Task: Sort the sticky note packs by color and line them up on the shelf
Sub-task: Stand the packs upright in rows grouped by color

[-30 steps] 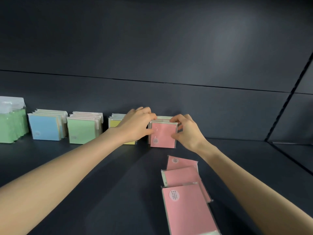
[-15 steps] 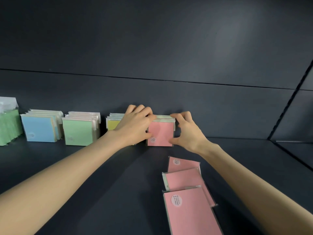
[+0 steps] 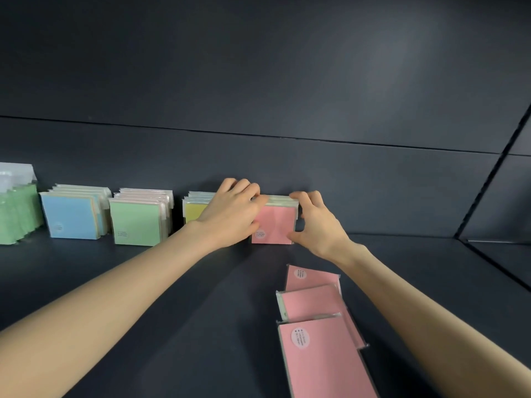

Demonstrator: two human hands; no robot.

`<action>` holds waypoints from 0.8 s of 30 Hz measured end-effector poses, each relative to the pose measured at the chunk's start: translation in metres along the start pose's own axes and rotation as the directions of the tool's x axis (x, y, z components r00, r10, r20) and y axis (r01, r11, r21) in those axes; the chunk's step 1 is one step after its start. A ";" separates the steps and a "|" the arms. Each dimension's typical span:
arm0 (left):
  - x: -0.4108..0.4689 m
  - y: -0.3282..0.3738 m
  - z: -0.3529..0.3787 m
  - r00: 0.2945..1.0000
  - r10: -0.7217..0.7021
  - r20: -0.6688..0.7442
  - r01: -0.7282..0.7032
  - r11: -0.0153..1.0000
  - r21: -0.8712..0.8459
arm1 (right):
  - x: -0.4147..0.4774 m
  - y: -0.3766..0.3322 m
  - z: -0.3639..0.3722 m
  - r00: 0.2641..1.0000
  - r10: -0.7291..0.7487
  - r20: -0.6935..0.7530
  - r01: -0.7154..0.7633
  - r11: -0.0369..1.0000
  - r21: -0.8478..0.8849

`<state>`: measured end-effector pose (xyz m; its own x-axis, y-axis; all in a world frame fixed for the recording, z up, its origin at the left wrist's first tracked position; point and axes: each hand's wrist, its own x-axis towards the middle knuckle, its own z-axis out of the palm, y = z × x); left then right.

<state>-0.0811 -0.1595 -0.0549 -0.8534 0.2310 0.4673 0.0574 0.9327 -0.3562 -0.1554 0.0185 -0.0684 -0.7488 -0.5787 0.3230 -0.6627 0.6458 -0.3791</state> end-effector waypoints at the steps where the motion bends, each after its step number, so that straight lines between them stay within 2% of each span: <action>1: 0.000 0.001 -0.002 1.000 -0.004 0.010 0.004 1.000 -0.023 | -0.001 0.000 -0.002 1.000 -0.002 0.004 0.002 1.000 -0.001; 6: 0.001 0.004 -0.020 0.997 -0.078 0.023 0.081 0.978 -0.192 | -0.010 0.002 -0.021 0.999 0.000 -0.035 0.001 0.999 0.045; 9: -0.004 0.015 -0.038 0.988 -0.147 0.051 0.156 0.925 -0.345 | -0.023 0.005 -0.033 0.999 0.009 -0.035 -0.005 0.995 0.097; 14: -0.029 0.043 -0.059 0.973 -0.196 0.121 0.230 0.777 -0.586 | -0.057 0.011 -0.045 0.994 0.044 0.099 -0.062 0.981 0.184; 16: -0.040 0.055 -0.062 0.959 -0.205 0.197 0.284 0.702 -0.653 | -0.069 0.014 -0.050 0.981 0.063 0.182 -0.105 0.967 0.232; 19: -0.054 0.066 -0.059 0.889 -0.166 0.427 0.438 0.582 -0.685 | -0.080 0.015 -0.056 0.945 0.088 0.315 -0.175 0.950 0.259; 21: -0.058 0.072 -0.058 0.840 -0.113 0.531 0.484 0.602 -0.636 | -0.086 0.015 -0.058 0.907 0.112 0.407 -0.223 0.945 0.237; 24: -0.059 0.076 -0.061 0.798 -0.075 0.598 0.510 0.614 -0.603 | -0.093 0.015 -0.060 0.872 0.127 0.473 -0.261 0.938 0.227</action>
<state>0.0058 -0.0851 -0.0601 -0.9951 -0.0512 -0.0849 -0.0874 0.8575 0.5070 -0.0967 0.1115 -0.0523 -0.7321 -0.6578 -0.1770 -0.4242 0.6436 -0.6371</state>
